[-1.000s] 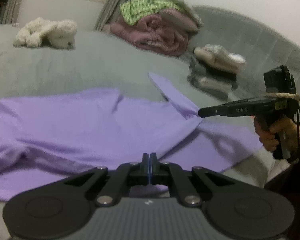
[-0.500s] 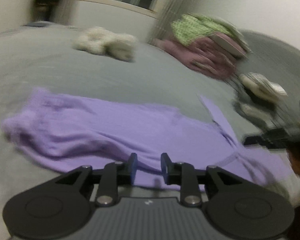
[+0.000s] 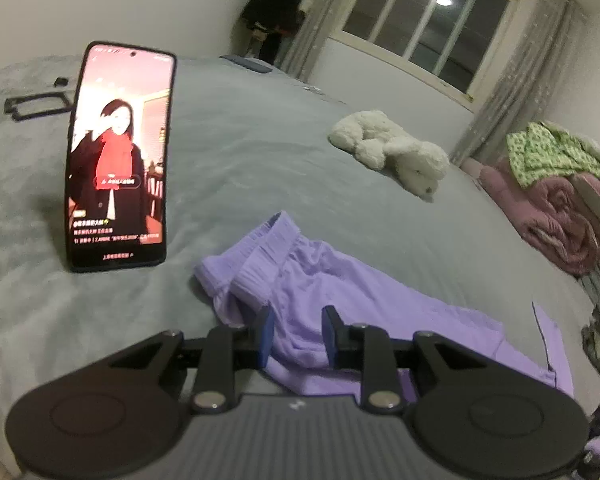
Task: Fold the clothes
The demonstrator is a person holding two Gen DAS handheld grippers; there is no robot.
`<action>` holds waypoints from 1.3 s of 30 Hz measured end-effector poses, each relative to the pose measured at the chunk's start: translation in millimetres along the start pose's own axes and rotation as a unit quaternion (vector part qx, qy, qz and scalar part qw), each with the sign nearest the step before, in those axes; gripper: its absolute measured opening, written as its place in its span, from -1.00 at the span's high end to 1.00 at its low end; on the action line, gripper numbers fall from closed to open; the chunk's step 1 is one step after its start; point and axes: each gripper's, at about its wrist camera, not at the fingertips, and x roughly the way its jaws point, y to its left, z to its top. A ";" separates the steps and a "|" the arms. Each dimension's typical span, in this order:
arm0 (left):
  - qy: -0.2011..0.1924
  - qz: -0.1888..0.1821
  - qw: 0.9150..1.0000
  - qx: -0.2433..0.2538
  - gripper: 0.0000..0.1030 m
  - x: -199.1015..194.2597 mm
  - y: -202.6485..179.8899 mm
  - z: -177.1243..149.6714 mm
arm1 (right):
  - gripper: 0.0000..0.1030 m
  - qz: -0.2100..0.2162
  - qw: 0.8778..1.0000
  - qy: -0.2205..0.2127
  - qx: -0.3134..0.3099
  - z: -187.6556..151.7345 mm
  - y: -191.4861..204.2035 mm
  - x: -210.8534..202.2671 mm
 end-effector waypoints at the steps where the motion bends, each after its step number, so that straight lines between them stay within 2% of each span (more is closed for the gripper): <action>1: 0.001 -0.002 1.000 -0.005 0.50 0.8 1.0 0.6 | 0.37 0.005 1.000 0.003 -0.004 1.2 3.4 3.3; 6: 0.001 -0.012 0.999 -0.031 0.51 4.4 7.2 4.0 | 0.38 0.023 1.000 0.015 -0.012 7.2 13.4 22.2; 9: -0.002 -0.010 0.999 -0.045 0.53 5.7 10.3 6.3 | 0.45 0.022 0.999 0.022 -0.013 4.3 15.0 28.3; 11: -0.002 -0.004 0.999 -0.053 0.54 6.6 12.1 6.7 | 0.60 0.020 0.999 0.023 -0.014 3.1 15.9 31.5; 12: -0.002 0.000 0.999 -0.055 0.57 7.2 12.7 6.9 | 0.77 0.019 0.999 0.023 -0.015 2.8 16.0 31.5; 14: -0.003 0.009 0.998 -0.058 0.67 8.4 13.9 7.1 | 0.93 0.019 0.999 0.022 -0.017 2.5 15.6 30.4; 15: -0.003 0.013 0.998 -0.058 0.80 9.1 14.3 7.0 | 0.98 0.020 0.999 0.022 -0.017 2.6 15.3 29.5; 16: -0.003 0.017 0.998 -0.056 0.99 10.0 14.3 6.9 | 0.99 0.020 0.999 0.021 -0.019 3.0 15.3 28.1; 19: -0.010 0.025 0.999 -0.043 1.00 11.1 11.6 8.1 | 1.00 0.024 0.999 0.016 -0.025 4.6 15.9 21.8; 22: -0.042 0.022 0.999 -0.021 1.00 3.3 6.1 12.3 | 1.00 0.028 0.999 0.007 -0.034 7.4 16.2 12.9; 26: -0.080 0.026 0.996 -0.021 1.00 -9.0 9.8 20.4 | 1.00 0.049 0.998 -0.006 -0.023 13.7 13.5 2.2; 28: -0.073 0.034 0.996 -0.030 1.00 -10.5 16.9 22.6 | 1.00 0.058 0.998 -0.008 -0.017 15.9 12.4 1.0; 31: -0.038 0.028 0.997 -0.061 1.00 -8.6 30.3 20.7 | 1.00 0.048 0.998 0.003 -0.029 15.8 13.4 5.2; 34: -0.011 0.014 0.996 -0.084 0.83 -7.6 39.4 18.6 | 1.00 0.040 0.998 0.019 -0.035 12.4 13.1 11.8; 36: -0.009 0.002 0.996 -0.086 0.61 -7.5 38.4 18.3 | 1.00 0.038 0.998 0.026 -0.035 10.4 12.8 15.5; 39: -0.008 -0.009 0.996 -0.083 0.47 -6.1 33.5 18.9 | 1.00 0.037 0.998 0.029 -0.034 8.9 12.7 17.5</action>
